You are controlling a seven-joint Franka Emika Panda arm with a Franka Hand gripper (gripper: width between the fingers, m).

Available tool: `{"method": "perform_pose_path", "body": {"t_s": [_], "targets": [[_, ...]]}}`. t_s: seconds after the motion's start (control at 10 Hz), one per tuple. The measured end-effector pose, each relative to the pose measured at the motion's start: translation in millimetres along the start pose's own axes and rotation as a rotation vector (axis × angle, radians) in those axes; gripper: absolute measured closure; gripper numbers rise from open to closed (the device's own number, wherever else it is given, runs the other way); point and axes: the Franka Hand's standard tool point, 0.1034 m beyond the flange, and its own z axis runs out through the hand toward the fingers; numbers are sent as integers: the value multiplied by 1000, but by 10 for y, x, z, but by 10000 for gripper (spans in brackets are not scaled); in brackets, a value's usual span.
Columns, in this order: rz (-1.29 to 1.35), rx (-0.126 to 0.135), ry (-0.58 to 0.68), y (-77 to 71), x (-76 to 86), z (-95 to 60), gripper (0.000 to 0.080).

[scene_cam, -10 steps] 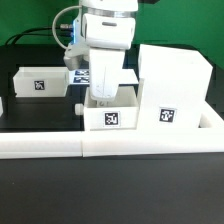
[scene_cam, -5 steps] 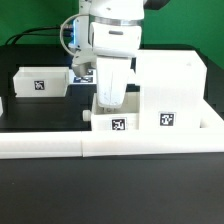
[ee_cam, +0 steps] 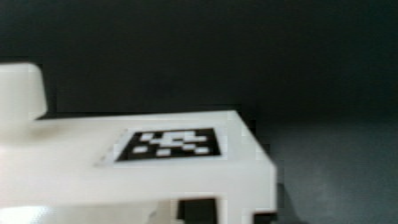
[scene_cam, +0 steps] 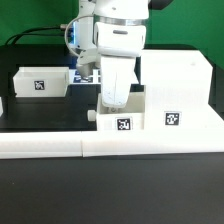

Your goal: Assemble drawer

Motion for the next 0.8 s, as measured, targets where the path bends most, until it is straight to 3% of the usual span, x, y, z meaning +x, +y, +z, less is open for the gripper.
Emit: {"method": "perform_pose_path", "body": {"t_s": [0.8], "targets": [[76, -5, 4, -13, 86, -9, 757]]}}
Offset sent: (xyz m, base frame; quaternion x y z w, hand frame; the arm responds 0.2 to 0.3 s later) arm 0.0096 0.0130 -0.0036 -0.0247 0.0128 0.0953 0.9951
